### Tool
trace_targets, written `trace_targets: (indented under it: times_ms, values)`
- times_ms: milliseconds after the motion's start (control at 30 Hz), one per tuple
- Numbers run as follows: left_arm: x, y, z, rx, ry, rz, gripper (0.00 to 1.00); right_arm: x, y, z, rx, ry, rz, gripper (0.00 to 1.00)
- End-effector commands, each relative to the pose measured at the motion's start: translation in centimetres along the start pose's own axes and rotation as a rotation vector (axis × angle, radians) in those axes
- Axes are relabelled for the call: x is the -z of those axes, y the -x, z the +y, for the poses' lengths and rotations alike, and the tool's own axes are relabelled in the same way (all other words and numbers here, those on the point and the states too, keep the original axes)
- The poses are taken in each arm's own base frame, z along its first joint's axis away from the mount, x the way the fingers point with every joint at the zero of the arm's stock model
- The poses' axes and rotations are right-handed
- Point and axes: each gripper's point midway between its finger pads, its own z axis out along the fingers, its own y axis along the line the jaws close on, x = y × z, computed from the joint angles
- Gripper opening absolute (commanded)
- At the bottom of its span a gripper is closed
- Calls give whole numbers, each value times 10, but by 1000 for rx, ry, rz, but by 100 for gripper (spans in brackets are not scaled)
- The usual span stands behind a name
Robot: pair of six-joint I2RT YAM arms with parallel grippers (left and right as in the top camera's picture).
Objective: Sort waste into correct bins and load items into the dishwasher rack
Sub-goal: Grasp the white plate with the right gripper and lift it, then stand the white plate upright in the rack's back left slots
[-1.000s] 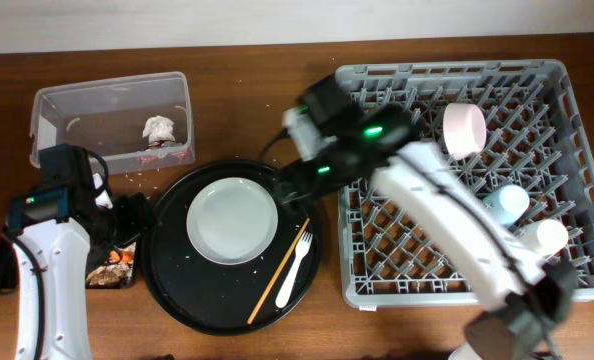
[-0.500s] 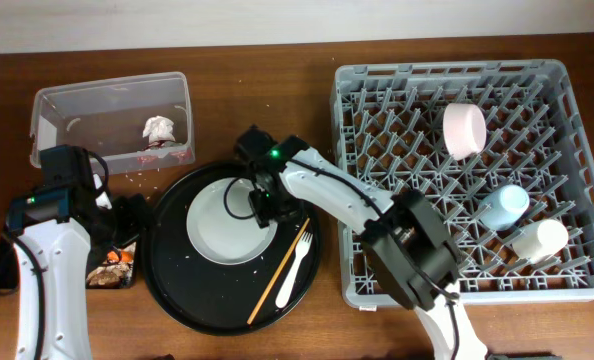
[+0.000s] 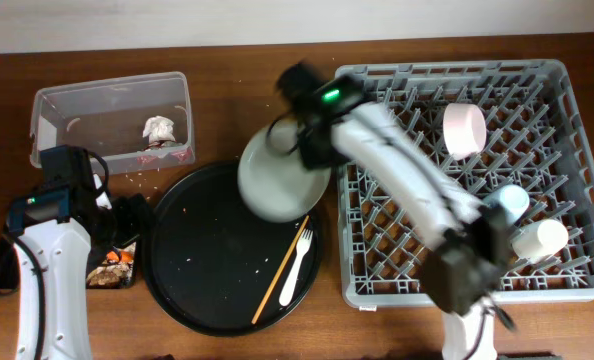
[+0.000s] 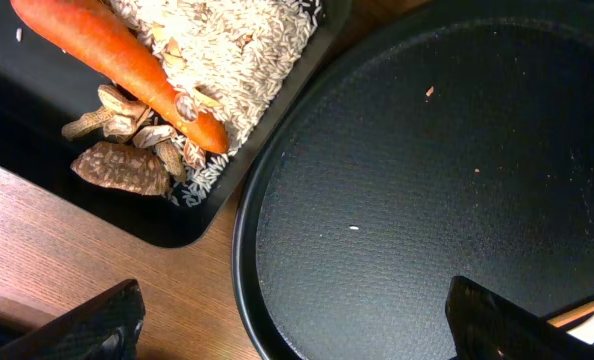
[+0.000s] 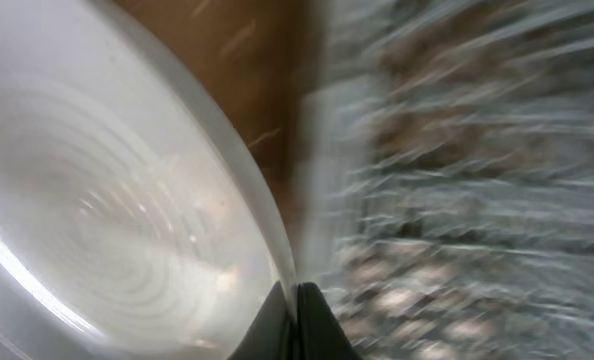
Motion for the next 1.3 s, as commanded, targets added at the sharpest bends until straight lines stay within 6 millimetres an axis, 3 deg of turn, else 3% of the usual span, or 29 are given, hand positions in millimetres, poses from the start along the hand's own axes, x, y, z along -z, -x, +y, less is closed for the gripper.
trace_targets:
  times_ms: [0,33,100,200,233,400,500,700,800,900,967,1033,1067,1200,1233,1267]
  values:
    - [0,0,2,-1,6,-5,96,107,33,-135,-158,-450,-349,4]
    - [0,0,2,-1,6,-5,96,130,32,-171,-234,-582,-408,4]
    - [0,0,2,-1,6,-6,96,151,25,-213,-354,-753,-458,4]
    - [0,0,2,-1,6,-5,96,142,16,-235,-439,-868,-461,4]
    - [0,0,2,-1,6,-5,96,126,12,-237,-447,-883,-435,4]
    - [0,0,2,-1,6,-5,96,35,-3,-214,-372,-836,-291,4]
    - [0,0,2,-1,6,-5,96,2,-10,-197,-392,-722,-245,4]
    - [0,0,2,-1,6,-5,96,-19,-15,-172,-412,-549,-171,4]
    - [0,0,2,-1,6,-6,96,-27,-18,-146,-405,-427,-130,4]
    - [0,1,2,-1,5,-9,96,-22,-13,-97,-349,-284,-133,7]
    - [0,1,2,-1,5,-9,96,-16,-13,-72,-295,-255,-152,15]
    - [0,1,2,-1,5,-9,96,-13,-18,-54,-244,-241,-156,63]
    - [0,1,2,-1,4,-9,96,-12,-19,-52,-237,-243,-156,70]
    - [0,0,2,-1,5,-5,96,22,-21,-63,-262,-216,-211,76]
    - [0,0,2,-1,2,-4,96,50,-21,-71,-262,-186,-267,82]
    - [0,0,2,-1,2,-4,96,61,-22,-75,-263,-166,-286,92]
